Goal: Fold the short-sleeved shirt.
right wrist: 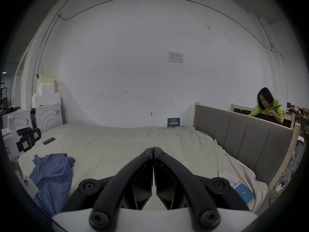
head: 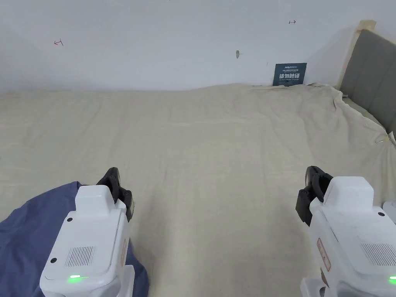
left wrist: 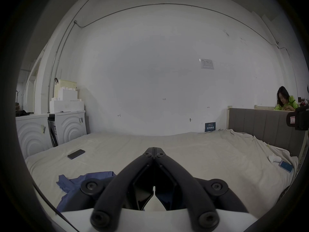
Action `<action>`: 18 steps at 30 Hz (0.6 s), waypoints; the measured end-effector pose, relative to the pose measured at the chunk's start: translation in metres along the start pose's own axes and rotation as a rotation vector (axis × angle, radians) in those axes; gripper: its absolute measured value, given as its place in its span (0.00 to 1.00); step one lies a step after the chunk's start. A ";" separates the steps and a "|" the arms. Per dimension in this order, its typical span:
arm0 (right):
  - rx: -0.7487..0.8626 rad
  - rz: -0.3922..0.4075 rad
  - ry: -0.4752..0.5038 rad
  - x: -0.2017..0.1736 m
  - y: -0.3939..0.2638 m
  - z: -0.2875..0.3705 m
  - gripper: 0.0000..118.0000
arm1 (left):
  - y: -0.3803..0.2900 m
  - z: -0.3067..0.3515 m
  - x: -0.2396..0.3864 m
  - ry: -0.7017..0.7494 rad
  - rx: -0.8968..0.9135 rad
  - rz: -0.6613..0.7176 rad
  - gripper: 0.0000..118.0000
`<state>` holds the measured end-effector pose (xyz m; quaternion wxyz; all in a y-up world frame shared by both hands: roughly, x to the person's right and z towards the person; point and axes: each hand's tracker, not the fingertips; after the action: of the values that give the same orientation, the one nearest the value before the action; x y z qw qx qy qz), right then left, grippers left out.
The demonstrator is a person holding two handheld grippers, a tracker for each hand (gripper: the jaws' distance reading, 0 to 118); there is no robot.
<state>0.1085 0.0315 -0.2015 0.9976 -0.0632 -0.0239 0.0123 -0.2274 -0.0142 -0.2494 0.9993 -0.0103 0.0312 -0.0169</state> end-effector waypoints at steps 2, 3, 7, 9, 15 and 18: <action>0.001 -0.002 0.002 0.000 0.000 0.001 0.00 | 0.000 0.000 -0.001 0.000 0.003 0.001 0.00; 0.002 -0.001 0.002 0.000 0.000 0.001 0.00 | 0.001 0.000 -0.002 0.000 0.004 -0.001 0.00; 0.003 0.005 -0.001 0.000 0.001 0.001 0.00 | 0.002 0.001 -0.003 -0.001 0.007 -0.002 0.00; 0.003 0.003 -0.002 0.000 0.001 0.001 0.00 | 0.001 0.001 -0.003 -0.001 0.008 -0.004 0.00; 0.002 0.002 -0.002 0.000 0.002 0.001 0.00 | 0.001 0.001 -0.005 -0.001 0.008 0.000 0.00; 0.005 0.001 -0.001 0.000 0.003 0.001 0.00 | 0.002 0.001 -0.004 0.000 0.010 0.002 0.00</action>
<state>0.1085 0.0342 -0.2010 0.9978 -0.0606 -0.0244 0.0130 -0.2317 -0.0116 -0.2481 0.9994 -0.0053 0.0311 -0.0163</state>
